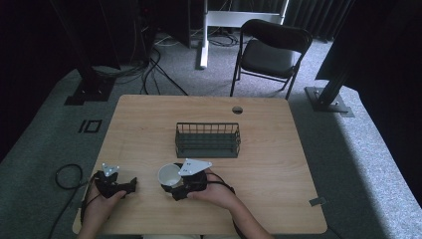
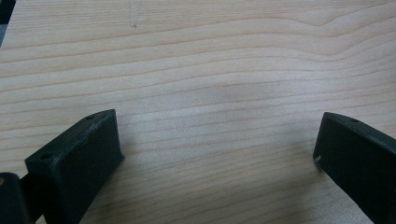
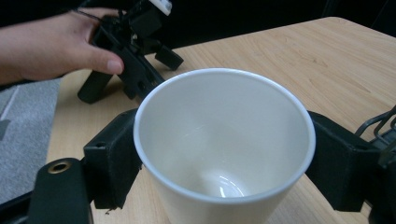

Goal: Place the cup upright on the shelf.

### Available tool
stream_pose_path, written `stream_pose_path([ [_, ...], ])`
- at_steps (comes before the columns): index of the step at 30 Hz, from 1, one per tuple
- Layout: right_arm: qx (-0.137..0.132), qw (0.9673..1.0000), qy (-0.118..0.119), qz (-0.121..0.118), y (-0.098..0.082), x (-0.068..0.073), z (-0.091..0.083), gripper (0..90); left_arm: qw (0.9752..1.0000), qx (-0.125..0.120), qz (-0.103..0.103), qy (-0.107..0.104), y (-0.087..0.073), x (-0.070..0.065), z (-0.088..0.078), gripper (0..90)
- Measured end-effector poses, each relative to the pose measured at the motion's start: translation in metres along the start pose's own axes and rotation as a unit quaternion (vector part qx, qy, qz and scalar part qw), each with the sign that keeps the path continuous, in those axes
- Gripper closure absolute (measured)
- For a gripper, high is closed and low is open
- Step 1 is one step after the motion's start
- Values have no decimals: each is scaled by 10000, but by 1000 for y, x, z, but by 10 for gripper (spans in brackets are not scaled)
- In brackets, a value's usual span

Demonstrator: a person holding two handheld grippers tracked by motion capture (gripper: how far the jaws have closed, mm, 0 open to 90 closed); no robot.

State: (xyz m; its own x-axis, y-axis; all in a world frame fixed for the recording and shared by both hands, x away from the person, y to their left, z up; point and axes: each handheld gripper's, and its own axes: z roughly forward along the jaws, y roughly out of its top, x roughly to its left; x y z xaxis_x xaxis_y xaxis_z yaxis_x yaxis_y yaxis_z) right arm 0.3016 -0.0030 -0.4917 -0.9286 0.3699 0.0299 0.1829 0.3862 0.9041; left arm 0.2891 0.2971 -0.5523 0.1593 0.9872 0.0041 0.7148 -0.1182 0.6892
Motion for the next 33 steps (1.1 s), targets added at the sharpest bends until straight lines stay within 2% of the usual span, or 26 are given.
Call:
stream_pose_path([
  [12,-115,9999,-38,-10,24,-5,-18,192,10000,3,-1,-3,0,0,0,11],
  [18,-222,9996,-161,21,37,-9,-30,192,10000,-1,0,-2,0,0,0,11],
  [24,-519,9975,-471,63,55,-18,-48,193,10000,-2,0,-2,0,0,0,11],
  [25,-640,9960,-606,114,60,-22,-54,193,10000,-2,0,-2,0,0,0,11],
  [27,-674,9955,-661,111,62,-24,-57,193,10000,-2,0,-1,0,0,0,11],
  [28,-751,9938,-813,139,66,-29,-63,193,10000,-2,0,-2,0,0,0,11],
  [30,-776,9930,-881,128,68,-32,-66,193,10000,-2,-1,-1,0,0,0,11],
  [33,-890,9895,-1124,195,74,-41,-78,193,10000,0,0,-2,0,0,0,11],
])
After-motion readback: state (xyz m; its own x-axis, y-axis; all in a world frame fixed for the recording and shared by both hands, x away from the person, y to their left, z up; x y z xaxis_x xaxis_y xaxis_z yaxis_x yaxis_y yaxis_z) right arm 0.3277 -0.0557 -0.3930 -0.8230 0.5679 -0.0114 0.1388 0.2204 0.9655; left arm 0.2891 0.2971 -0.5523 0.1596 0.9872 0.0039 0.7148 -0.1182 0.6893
